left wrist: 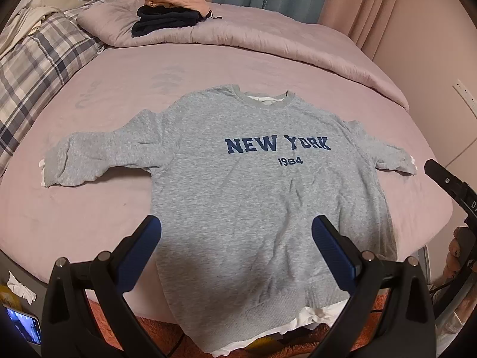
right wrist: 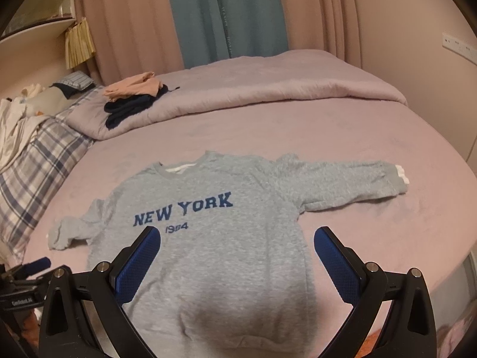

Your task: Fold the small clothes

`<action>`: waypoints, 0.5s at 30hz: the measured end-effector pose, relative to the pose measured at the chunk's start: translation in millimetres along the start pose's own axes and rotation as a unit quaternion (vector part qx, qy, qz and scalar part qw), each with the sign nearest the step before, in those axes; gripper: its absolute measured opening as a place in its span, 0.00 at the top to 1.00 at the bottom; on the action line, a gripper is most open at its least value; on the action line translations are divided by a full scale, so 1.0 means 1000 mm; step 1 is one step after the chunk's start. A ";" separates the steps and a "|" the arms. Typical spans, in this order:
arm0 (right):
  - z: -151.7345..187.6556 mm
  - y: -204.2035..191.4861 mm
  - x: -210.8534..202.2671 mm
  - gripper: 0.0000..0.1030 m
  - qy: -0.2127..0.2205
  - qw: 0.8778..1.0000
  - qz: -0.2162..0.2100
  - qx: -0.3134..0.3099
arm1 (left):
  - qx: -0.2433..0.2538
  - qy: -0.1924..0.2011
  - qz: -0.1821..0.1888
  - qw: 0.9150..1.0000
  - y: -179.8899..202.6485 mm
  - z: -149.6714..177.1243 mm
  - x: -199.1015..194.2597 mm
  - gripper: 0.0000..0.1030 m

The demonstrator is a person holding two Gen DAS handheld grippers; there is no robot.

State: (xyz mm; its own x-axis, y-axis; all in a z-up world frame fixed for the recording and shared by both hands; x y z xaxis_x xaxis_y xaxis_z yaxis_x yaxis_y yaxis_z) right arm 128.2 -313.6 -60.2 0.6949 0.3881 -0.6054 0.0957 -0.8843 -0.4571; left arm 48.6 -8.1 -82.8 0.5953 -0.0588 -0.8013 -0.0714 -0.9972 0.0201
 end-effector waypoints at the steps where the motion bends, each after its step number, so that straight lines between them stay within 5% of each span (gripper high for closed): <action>1: 0.000 0.001 0.000 0.00 -0.001 1.000 -0.001 0.002 | -0.002 -0.002 0.000 1.000 0.000 0.000 0.001 0.02; 15: -0.004 0.022 -0.005 0.00 0.003 0.999 0.007 0.036 | -0.016 0.004 0.015 1.000 -0.004 -0.005 0.008 0.03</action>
State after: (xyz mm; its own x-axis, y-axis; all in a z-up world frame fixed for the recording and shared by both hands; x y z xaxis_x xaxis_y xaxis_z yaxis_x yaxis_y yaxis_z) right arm 129.7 -336.0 -64.4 0.6995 0.3736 -0.6092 0.0334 -0.8686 -0.4943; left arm 57.6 -4.3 -86.6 0.5995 -0.0891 -0.7954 -0.0637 -0.9959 0.0636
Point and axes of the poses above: each gripper's, at about its wrist camera, not at the fingertips, and x roughly the way its jaws point, y to its right, z to its underside, the point moved 8 cm from there along x, roughly the way its jaws point, and after that the axes turned 13 degrees about x, right-handed, at the moved point
